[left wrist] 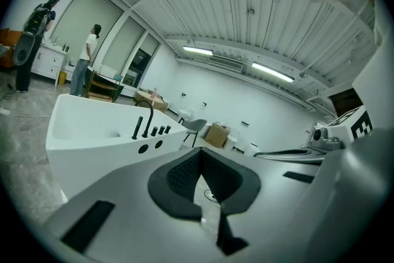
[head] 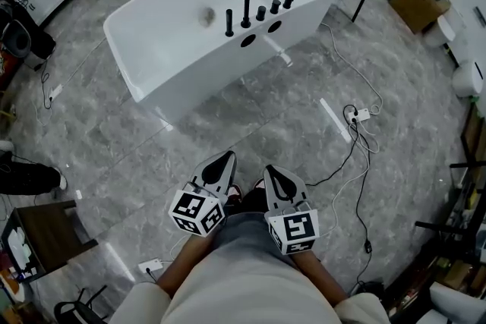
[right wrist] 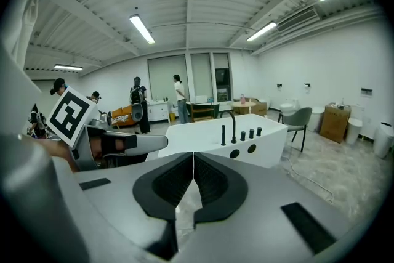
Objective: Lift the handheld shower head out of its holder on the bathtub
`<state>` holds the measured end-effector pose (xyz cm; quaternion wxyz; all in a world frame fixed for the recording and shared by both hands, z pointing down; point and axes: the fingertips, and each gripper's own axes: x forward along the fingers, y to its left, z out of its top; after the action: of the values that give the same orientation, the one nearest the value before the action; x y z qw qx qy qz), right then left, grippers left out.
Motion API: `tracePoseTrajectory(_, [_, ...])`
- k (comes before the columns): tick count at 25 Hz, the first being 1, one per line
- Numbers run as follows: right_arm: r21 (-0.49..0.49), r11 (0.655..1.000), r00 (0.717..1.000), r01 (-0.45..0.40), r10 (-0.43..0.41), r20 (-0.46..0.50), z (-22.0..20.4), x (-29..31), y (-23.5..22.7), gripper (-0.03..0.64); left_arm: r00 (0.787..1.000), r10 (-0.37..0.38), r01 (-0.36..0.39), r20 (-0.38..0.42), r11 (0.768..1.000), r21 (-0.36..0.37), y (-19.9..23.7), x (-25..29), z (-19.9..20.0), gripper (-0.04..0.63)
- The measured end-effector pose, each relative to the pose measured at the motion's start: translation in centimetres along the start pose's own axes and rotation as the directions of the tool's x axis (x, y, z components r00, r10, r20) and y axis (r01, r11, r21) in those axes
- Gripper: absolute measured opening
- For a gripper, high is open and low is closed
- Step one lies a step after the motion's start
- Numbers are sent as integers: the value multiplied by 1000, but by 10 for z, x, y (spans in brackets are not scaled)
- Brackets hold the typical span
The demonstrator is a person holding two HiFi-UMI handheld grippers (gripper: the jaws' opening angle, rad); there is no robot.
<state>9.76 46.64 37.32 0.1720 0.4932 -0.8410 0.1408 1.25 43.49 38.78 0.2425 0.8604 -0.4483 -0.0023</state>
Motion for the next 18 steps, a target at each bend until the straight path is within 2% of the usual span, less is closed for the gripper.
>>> tracePoseTrajectory(6, [42, 999, 1000, 1, -1, 20, 11, -7, -48, 20, 999, 36, -36, 10, 999, 5, -16, 27, 13, 5])
tracePoseTrajectory(13, [88, 996, 1000, -16, 15, 9, -1, -6, -94, 20, 995, 99, -99, 21, 995, -13, -20, 55, 14, 5])
tracePoseTrajectory(18, [117, 993, 1000, -6, 6, 1, -3, 1, -122, 20, 994, 105, -105, 8, 994, -14, -20, 76, 18, 5])
